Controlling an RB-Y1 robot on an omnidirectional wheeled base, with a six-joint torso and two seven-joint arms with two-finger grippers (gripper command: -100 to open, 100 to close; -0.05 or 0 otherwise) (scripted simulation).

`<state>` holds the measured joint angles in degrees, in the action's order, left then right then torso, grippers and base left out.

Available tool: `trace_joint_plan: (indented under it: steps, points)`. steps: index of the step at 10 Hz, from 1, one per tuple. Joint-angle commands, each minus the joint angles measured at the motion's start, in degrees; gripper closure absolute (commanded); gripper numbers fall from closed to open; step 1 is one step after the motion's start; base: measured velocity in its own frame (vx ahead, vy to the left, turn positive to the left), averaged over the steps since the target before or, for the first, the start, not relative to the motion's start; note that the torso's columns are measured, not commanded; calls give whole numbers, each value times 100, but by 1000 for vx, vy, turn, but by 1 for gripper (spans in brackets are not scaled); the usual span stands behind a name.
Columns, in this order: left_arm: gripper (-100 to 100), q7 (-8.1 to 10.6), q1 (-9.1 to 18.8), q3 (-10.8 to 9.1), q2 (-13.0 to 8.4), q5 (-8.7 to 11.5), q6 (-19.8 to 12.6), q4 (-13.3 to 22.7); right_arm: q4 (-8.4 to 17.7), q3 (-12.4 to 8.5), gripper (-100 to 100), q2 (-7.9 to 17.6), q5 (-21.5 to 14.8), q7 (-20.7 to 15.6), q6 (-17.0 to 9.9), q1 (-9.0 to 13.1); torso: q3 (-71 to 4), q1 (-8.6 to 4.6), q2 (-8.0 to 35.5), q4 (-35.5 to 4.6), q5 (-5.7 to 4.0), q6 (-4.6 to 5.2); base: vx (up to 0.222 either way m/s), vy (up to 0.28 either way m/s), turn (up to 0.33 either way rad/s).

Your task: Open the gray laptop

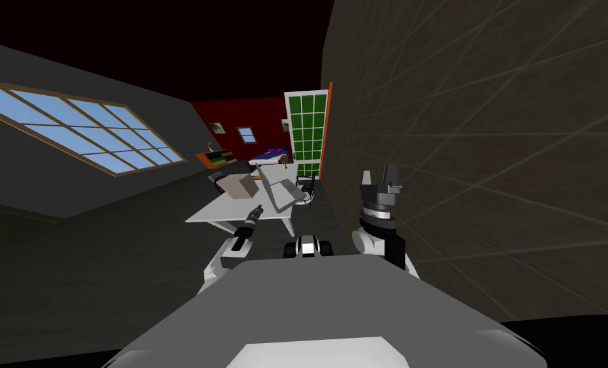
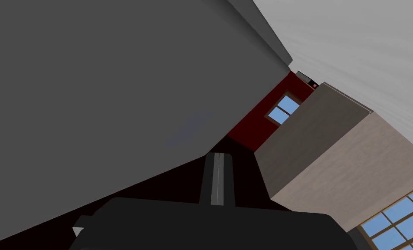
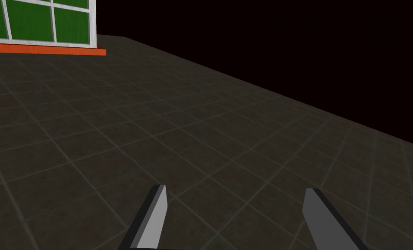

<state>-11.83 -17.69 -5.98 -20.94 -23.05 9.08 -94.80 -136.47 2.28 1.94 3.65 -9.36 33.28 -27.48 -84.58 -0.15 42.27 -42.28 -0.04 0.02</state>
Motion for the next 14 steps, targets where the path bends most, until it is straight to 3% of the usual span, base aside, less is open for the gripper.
trace_joint_plan:
  steps: [1,9,11,12,14]
  points:
    - [-100,-82,-7,-84,74,-62,-24,-5,0,1,0,-1,0,0,0,-1,-3,-36,-4,2,-9,-2,4,-171,91]
    - [-100,-373,-25,-389,346,-277,-112,3,-1,2,0,-2,0,0,0,0,-3,3,-4,3,3,8,4,-187,71]
    - [-100,-351,-26,-382,324,-260,-112,6,-1,1,0,-1,0,0,0,0,0,39,-1,1,11,6,-2,-53,13]
    - [100,-350,-26,-380,324,-260,-112,6,0,0,0,0,0,0,0,0,0,52,0,0,16,0,0,-9,0]
    - [100,-259,-345,-369,-75,-243,-474,-317,0,0,0,0,0,0,0,0,-1,15,-2,1,5,-2,27,-45,-74]
